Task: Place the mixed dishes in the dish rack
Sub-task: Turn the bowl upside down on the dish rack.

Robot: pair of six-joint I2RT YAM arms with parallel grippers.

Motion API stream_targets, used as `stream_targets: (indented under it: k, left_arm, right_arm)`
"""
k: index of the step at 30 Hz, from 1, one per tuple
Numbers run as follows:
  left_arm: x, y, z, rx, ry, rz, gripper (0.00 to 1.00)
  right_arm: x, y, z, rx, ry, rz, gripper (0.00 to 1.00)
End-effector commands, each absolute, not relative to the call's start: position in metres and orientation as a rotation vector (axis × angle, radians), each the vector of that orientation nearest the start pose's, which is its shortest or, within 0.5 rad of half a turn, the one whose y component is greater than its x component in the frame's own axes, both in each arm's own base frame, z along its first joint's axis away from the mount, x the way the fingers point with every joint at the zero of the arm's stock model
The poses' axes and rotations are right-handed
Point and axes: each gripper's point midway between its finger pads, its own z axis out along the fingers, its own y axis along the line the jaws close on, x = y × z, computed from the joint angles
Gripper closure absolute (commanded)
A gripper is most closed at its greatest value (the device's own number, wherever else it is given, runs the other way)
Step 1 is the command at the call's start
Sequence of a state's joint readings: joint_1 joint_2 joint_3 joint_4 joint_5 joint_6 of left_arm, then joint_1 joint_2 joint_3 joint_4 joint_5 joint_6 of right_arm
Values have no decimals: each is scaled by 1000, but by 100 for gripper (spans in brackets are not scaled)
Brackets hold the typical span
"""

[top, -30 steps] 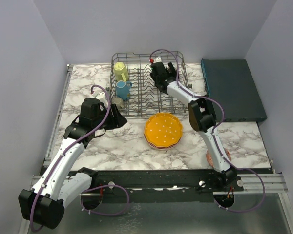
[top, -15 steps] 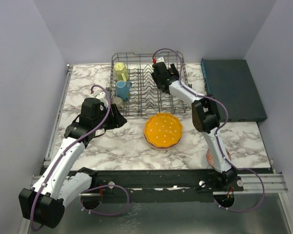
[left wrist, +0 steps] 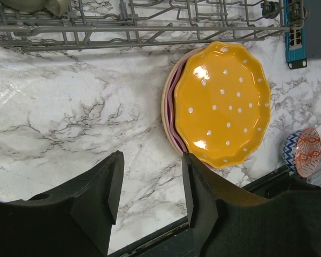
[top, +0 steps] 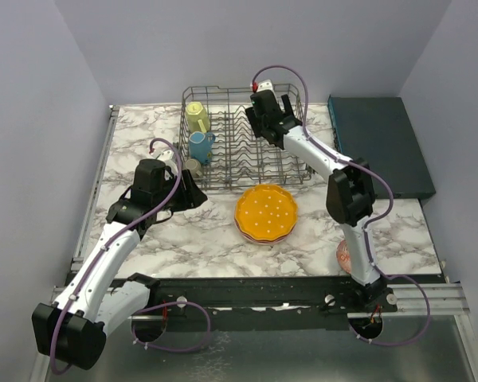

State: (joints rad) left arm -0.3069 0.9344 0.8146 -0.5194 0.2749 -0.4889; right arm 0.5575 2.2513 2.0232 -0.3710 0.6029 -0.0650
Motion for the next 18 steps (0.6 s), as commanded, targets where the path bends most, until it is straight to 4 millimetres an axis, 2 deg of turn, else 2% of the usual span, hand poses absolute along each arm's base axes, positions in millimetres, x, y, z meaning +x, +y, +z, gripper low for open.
stream_targets:
  k: [1, 6, 13, 18]
  left_arm:
    - [249, -143, 175, -64, 2313, -695, 46]
    - [249, -142, 174, -67, 2315, -689, 45]
    - [250, -141, 172, -78, 2324, -678, 43]
    - [251, -140, 171, -82, 2329, -668, 42]
  right_arm:
    - [528, 228, 182, -269, 2108, -265, 4]
    - [493, 219, 194, -211, 2145, -167, 3]
    - [439, 206, 192, -148, 2240, -56, 4]
    - [400, 191, 182, -108, 2300, -8, 4]
